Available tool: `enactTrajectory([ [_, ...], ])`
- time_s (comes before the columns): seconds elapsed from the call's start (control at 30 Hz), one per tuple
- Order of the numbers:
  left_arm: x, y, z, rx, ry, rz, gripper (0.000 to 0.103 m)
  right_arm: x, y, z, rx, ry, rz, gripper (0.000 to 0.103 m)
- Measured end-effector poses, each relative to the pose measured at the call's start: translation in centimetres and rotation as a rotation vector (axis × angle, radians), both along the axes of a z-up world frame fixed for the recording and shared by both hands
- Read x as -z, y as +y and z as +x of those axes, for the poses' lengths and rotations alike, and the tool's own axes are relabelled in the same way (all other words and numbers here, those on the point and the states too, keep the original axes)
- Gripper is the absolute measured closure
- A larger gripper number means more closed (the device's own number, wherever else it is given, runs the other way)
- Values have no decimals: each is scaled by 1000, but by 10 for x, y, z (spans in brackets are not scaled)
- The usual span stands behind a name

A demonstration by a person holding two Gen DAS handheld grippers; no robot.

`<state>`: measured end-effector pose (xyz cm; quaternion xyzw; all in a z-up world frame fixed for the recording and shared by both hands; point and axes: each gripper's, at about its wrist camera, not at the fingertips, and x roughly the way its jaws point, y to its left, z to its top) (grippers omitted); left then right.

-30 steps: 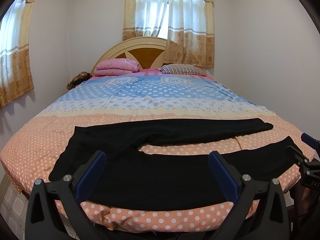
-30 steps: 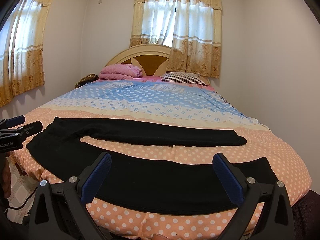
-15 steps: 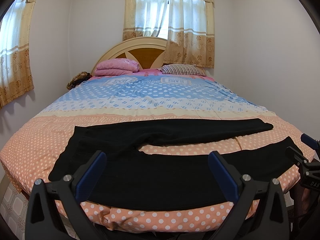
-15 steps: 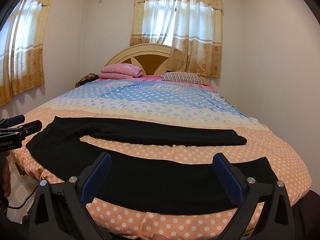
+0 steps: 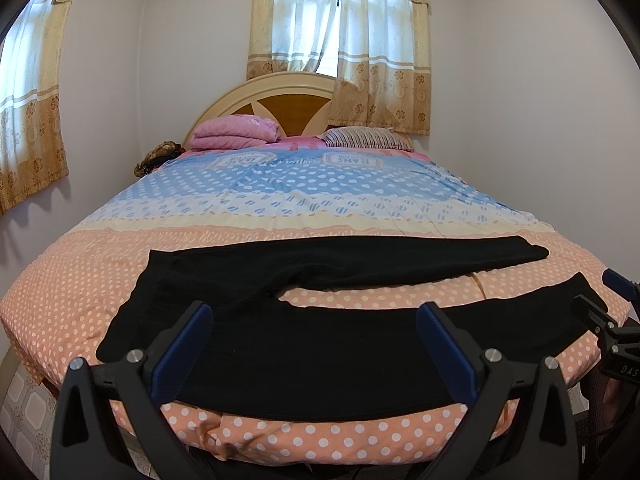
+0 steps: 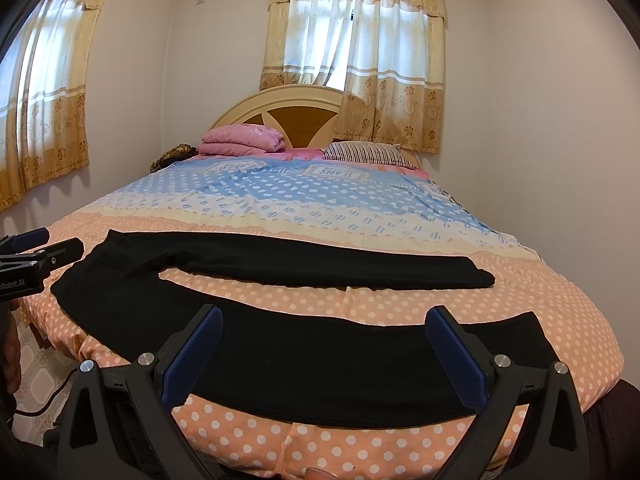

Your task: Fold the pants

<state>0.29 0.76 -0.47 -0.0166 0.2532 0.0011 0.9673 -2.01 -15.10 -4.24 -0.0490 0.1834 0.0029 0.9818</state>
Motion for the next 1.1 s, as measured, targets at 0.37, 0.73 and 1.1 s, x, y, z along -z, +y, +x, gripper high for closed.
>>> enactTrajectory([
  [0.37,9,4,5,-5,15,0,0,6,0,3,4,17,-5,1],
  [0.73,31,41,36,-98,16,62,0,36,-8,30,13,100,-38,1],
  [1.1,63,162,116,-259,136,117,0,57,-63,82,113,206,1,1],
])
